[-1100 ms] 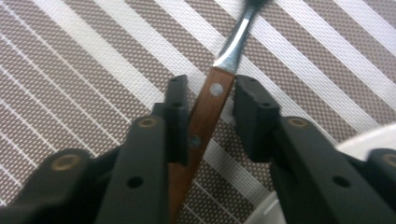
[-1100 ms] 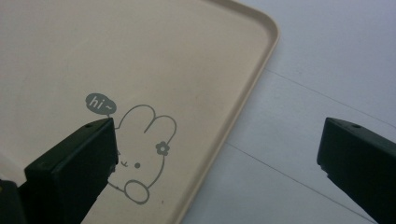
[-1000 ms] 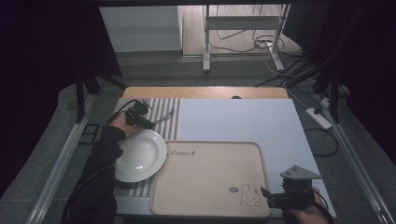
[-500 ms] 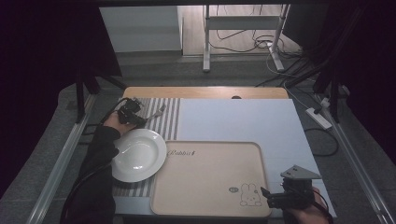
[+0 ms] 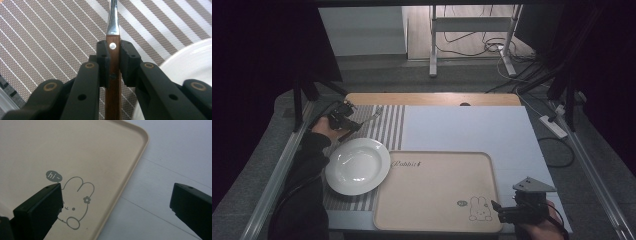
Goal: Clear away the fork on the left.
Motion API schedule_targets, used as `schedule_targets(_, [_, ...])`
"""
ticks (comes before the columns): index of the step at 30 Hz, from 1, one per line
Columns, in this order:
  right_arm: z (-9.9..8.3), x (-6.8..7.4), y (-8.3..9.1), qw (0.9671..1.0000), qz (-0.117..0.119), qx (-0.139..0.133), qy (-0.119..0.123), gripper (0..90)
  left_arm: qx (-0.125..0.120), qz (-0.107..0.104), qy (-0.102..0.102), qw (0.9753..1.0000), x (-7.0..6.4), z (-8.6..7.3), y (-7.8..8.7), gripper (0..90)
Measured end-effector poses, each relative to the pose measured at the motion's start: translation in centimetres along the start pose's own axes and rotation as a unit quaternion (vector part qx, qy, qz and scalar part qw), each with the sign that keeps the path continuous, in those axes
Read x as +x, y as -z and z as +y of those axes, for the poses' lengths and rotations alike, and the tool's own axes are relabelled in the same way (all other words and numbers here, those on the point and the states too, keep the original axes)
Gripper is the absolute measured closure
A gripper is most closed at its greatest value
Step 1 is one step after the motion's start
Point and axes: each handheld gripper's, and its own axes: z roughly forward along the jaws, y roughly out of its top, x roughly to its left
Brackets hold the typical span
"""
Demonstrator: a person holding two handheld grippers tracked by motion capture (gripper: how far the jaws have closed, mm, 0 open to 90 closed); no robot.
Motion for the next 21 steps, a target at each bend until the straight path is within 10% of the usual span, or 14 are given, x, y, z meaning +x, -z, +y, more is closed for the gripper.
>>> schedule_targets(21, [0.0,0.0,0.0,1.0000,-0.001,-0.001,0.000,0.0,-0.014,-0.033,0.007,0.9993,-3.7,-2.2,1.5,78.0])
